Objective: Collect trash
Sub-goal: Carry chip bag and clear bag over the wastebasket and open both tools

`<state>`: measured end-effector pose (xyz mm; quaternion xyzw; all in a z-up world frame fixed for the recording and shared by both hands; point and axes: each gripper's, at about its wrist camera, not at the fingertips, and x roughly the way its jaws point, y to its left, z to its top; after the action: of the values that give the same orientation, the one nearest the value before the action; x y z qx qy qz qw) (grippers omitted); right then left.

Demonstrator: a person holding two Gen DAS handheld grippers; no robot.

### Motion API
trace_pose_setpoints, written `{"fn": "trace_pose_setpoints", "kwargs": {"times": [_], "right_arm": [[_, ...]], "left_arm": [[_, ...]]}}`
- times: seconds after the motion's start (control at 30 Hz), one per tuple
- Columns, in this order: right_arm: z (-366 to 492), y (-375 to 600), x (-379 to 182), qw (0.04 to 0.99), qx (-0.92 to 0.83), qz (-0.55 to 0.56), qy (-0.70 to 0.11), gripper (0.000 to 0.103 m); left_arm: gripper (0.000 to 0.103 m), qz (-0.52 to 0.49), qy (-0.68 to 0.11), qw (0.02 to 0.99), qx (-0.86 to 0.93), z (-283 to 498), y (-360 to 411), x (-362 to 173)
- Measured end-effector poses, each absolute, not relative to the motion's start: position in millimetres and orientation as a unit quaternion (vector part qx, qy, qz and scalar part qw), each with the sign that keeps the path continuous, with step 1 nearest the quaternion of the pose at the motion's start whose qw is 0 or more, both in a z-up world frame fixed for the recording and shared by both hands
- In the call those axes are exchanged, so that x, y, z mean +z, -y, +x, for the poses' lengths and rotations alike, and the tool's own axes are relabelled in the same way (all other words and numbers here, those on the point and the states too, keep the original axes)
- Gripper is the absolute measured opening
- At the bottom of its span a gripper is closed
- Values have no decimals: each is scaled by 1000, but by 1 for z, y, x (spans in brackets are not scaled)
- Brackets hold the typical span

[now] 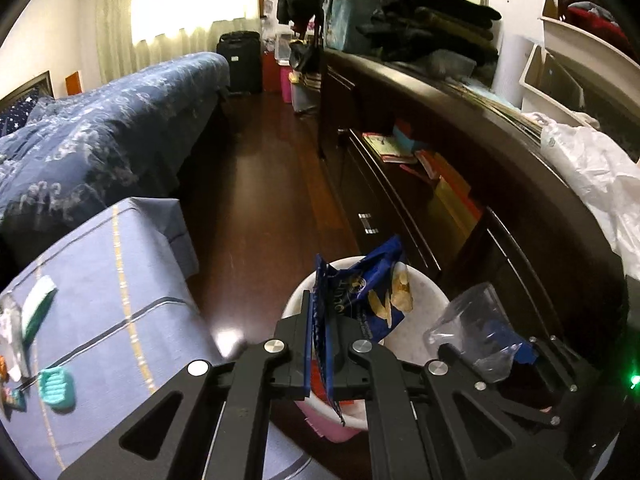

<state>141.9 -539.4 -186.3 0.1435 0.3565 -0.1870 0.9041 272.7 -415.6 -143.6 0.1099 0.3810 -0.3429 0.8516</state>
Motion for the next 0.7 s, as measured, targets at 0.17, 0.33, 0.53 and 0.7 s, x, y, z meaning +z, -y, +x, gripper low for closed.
{"fn": "trace_pose_setpoints", "kwargs": {"times": [0.17,0.33,0.53,0.7], "right_arm": [[154,547,-199,902,-186,141,-364,62],[158,554,-206,900,-188,147,-364,66],[157,553,-204,901,-189,147,-362,67],[155,551,-198,904,-188,145,-354,69]], "left_arm": [[7,100,-393,842,-356,281,429,-151],[23,96,-389,844,-356,283,432,-149],[52,84,-375,849,-362,282,427,-138],[62,79,-359,857,-361,276,418,-125]]}}
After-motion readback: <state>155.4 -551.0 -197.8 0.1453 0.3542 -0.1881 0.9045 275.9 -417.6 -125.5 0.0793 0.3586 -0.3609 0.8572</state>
